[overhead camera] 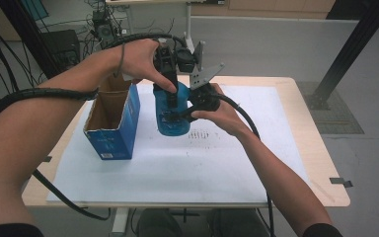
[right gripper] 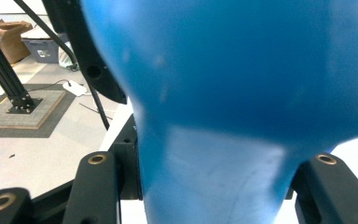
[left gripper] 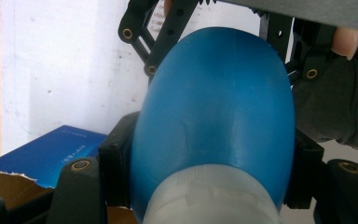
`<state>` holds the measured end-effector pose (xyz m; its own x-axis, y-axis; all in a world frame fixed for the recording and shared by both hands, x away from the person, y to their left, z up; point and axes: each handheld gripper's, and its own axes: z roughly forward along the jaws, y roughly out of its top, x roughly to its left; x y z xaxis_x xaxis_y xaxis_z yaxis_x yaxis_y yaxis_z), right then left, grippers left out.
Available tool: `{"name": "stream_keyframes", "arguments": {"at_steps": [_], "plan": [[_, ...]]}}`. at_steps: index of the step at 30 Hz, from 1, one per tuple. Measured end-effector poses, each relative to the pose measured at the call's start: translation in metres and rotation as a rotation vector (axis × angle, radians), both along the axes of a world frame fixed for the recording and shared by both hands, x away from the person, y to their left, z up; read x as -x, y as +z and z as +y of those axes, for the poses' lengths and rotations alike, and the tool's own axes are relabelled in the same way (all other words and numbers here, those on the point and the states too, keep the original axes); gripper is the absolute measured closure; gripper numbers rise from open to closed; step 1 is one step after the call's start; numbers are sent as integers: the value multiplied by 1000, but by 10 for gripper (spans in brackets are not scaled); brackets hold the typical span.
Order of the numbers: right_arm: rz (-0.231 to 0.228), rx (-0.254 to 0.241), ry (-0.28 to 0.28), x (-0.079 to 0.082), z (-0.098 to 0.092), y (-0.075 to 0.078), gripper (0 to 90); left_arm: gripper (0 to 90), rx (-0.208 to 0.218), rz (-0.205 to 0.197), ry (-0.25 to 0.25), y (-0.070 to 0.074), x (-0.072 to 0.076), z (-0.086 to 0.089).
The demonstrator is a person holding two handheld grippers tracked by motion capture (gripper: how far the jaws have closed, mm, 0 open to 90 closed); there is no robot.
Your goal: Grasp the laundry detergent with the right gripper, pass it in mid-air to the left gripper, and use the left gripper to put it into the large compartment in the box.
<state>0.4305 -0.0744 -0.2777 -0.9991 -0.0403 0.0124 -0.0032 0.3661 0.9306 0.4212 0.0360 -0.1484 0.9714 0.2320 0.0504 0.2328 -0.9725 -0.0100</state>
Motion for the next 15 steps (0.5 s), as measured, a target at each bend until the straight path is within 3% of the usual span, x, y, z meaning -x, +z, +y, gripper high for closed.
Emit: {"name": "stream_keyframes", "arguments": {"at_steps": [15], "plan": [[6,-1,-2,1,0,-1,449,359,-13,3,-1,-1,0,-2]]}}
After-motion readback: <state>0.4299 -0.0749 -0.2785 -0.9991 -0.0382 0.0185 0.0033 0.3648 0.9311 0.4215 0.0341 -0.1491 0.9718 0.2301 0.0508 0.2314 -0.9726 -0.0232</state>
